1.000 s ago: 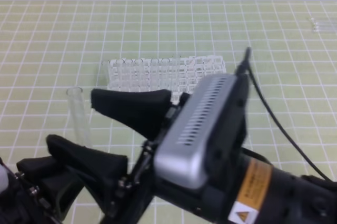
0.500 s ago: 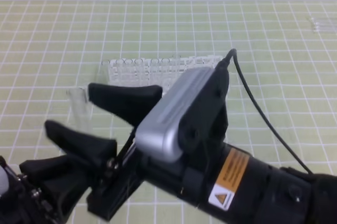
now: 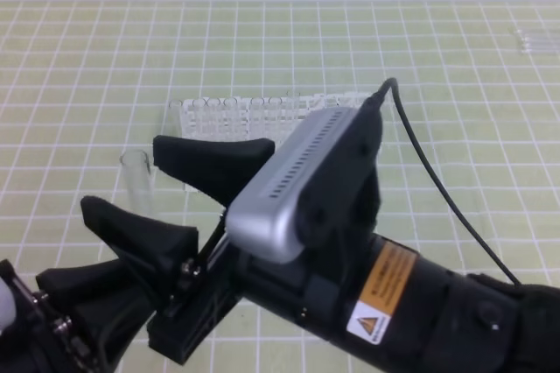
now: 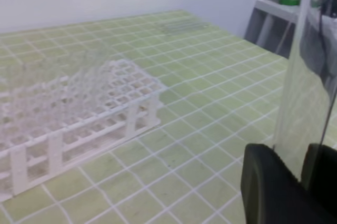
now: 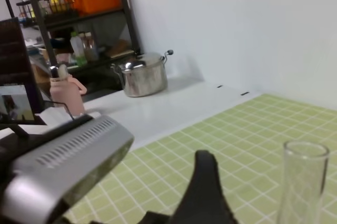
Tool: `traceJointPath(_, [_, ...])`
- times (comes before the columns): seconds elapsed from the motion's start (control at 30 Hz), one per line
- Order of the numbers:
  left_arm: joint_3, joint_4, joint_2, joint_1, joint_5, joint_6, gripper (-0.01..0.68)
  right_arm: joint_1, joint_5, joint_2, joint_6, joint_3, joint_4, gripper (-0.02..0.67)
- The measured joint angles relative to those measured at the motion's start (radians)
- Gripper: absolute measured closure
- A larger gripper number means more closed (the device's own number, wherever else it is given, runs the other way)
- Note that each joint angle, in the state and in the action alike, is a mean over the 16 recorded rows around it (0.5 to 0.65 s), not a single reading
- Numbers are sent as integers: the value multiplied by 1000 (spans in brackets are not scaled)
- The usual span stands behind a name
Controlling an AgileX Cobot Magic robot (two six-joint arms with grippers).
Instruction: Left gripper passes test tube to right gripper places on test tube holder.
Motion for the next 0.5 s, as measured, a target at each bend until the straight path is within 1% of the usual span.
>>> traceJointPath(0.3, [0,5,0,0,-40,-16,656,0,-21,34,-19,-2,4,161])
traceJointPath(0.5, [0,6,0,0,-51,-20,656,0,-27,42,-18,-4,7,183])
